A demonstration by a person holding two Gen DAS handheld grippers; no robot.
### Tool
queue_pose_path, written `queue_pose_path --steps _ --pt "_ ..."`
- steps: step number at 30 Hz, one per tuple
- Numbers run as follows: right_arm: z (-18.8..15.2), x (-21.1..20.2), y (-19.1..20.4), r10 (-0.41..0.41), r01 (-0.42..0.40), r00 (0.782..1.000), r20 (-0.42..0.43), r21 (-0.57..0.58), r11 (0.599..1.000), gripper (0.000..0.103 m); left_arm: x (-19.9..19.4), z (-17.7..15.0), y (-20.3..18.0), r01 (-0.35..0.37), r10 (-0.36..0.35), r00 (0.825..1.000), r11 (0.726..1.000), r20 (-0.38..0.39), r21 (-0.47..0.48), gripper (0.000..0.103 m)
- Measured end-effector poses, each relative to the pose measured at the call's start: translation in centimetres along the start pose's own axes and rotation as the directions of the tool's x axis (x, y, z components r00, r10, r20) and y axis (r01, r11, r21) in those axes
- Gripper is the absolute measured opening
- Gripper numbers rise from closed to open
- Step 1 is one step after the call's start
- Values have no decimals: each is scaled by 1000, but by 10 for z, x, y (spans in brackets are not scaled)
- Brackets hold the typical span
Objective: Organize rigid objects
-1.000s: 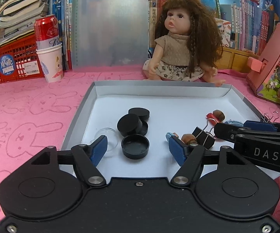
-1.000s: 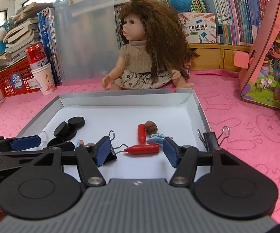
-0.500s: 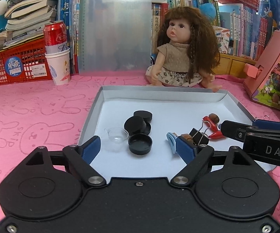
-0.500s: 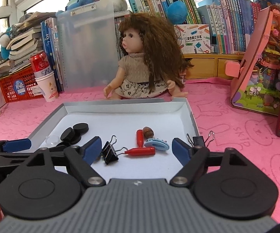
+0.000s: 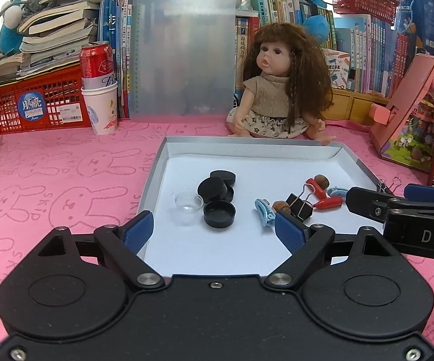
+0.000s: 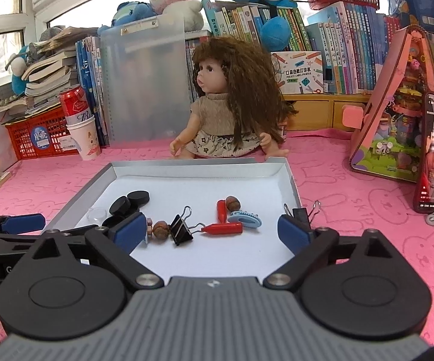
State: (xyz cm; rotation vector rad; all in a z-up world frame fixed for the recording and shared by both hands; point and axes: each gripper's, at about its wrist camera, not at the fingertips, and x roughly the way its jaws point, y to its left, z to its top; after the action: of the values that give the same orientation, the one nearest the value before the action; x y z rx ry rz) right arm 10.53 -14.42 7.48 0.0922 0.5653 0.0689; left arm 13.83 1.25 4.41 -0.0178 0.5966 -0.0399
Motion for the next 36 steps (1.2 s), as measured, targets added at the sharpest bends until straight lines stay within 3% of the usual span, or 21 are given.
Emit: queue_pose_path --steps 26,36 --pt "-21 -20 -2 -17 17 1000 -15 -26 1000 102 -22 -25 0 43 -43 999 999 -18 2 88" --pt "-33 -28 3 -47 46 999 -2 -46 998 102 -23 -39 -3 30 -30 999 999 -25 19 89"
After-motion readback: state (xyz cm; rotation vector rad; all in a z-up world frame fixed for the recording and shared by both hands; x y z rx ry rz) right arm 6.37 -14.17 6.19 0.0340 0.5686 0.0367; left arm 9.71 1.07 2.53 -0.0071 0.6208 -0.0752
